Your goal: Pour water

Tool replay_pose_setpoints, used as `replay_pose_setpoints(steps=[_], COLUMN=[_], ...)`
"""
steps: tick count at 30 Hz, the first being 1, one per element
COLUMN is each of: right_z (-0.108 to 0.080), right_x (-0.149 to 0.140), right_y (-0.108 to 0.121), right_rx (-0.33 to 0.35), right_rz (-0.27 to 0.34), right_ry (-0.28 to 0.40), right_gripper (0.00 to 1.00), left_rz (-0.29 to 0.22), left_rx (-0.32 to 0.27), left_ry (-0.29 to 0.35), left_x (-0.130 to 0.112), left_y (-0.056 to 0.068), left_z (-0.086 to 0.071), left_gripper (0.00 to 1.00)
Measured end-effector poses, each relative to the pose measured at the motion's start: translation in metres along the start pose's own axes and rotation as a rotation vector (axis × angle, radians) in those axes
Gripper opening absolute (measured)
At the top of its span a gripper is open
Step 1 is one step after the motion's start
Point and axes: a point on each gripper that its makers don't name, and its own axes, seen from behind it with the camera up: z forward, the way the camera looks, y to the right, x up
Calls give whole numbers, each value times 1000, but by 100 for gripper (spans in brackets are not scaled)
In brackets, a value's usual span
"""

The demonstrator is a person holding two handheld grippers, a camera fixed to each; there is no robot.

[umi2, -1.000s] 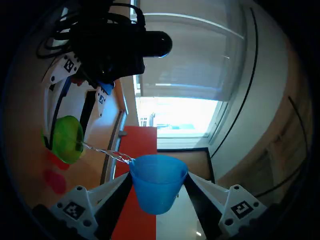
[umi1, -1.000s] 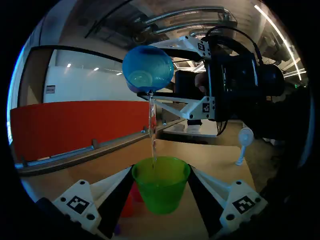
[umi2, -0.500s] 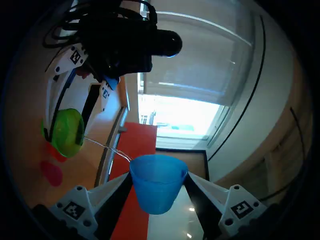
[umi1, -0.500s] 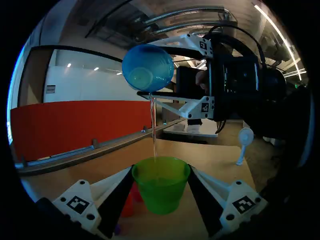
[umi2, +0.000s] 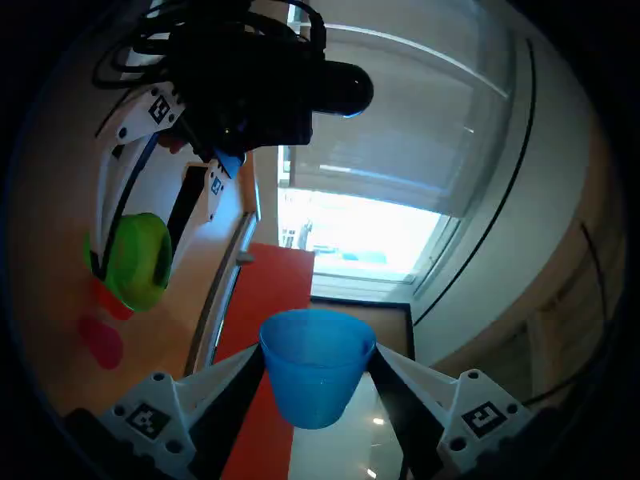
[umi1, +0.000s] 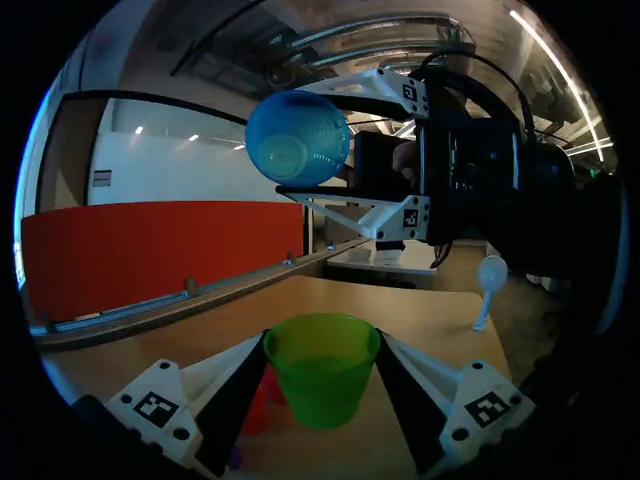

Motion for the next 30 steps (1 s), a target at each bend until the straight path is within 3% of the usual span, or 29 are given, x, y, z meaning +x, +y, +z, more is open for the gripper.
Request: replay_pose_setpoints(steps=[5, 8, 18, 30], right_z=[-2, -4, -9, -22], right_x=[-1, -2, -10, 6], right_y=[-2, -5, -26, -38], right_rx=[2, 9, 48, 79], right_rz=[63, 143, 473, 881], right_ry=[5, 7, 1, 37], right_gripper=[91, 91, 91, 91], left_rz=[1, 2, 10, 20], left_rx=[2, 2, 8, 12], left_ry=[-2, -3, -17, -32], left_x=[-1, -1, -3, -3], left_y=[0, 0, -1, 0], left_z=[0, -1, -4, -7], left_gripper=[89, 89, 89, 89])
